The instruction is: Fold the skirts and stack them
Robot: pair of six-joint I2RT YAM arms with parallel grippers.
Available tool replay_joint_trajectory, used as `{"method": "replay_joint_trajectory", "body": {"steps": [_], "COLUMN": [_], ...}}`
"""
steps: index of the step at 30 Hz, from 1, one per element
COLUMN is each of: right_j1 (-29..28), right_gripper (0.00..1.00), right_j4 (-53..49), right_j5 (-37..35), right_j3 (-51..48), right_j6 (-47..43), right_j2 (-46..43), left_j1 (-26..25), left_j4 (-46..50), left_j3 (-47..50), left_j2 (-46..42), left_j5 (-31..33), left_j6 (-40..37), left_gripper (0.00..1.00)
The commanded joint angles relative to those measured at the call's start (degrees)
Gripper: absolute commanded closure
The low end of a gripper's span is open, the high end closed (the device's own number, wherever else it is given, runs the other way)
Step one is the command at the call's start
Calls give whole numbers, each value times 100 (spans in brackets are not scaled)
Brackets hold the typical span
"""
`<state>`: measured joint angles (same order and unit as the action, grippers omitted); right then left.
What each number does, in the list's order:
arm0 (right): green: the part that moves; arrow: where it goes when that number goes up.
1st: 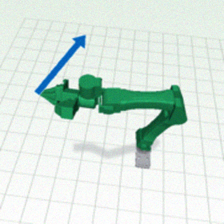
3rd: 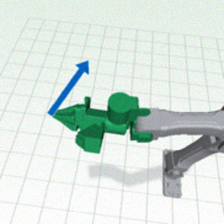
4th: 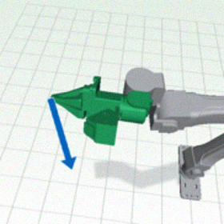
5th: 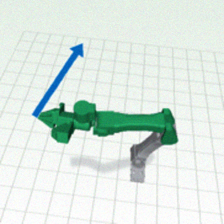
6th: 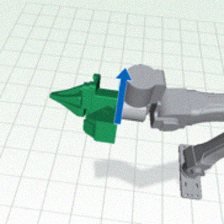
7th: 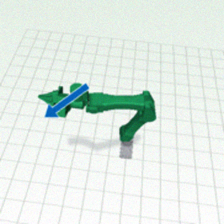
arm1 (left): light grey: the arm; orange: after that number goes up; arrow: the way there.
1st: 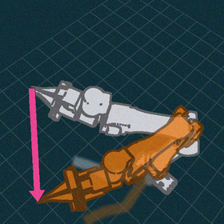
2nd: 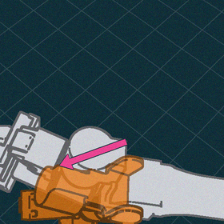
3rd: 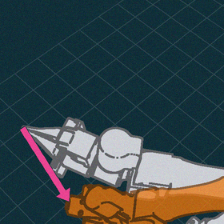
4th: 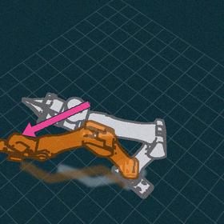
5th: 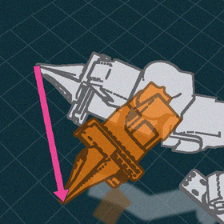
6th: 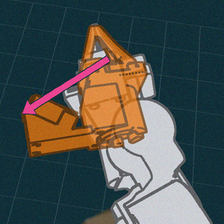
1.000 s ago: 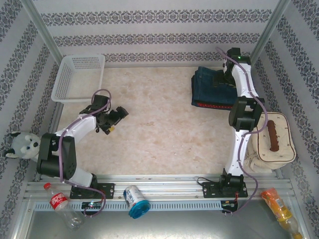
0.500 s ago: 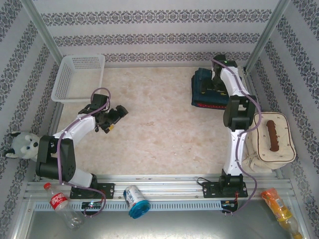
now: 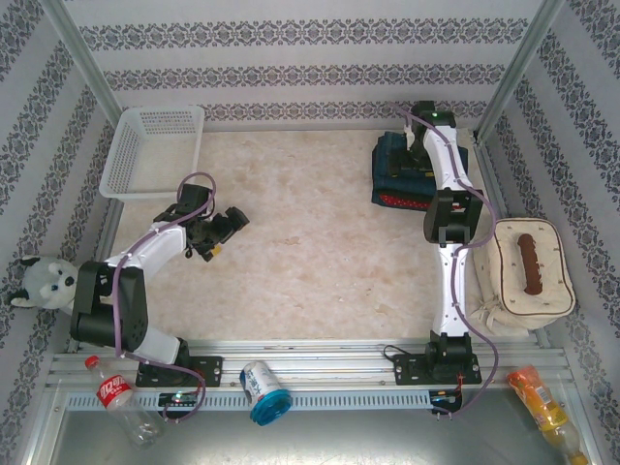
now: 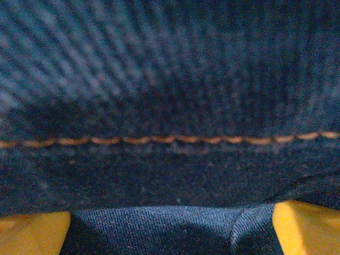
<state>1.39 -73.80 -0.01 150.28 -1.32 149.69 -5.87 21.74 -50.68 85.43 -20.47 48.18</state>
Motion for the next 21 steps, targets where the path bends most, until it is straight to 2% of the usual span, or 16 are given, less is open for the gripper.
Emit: {"method": "replay_joint_trajectory", "body": {"steps": [1, 7, 12, 15, 21], "right_j1": [37, -7, -16, -25, -51], "right_gripper": [2, 3, 2, 2, 2], "right_j4": [423, 675, 740, 1337, 3818], "right_j5": [10, -76, -90, -83, 291], "right_j3": [94, 335, -259, -1635, -5571], "right_j6": [-385, -553, -130, 182, 761], "right_j2": [313, 130, -935, -2118, -5021], "left_j1": [88, 86, 111, 167, 488], "left_j4": [232, 301, 546, 716, 979], "left_j3": [-130, -248, -331, -317, -126], "left_j2": [134, 91, -286, -671, -1456], "left_j5": [99, 94, 211, 483, 1445], "left_j6": [-126, -173, -281, -388, -761], "left_gripper": [0, 0, 0, 0, 0]}}
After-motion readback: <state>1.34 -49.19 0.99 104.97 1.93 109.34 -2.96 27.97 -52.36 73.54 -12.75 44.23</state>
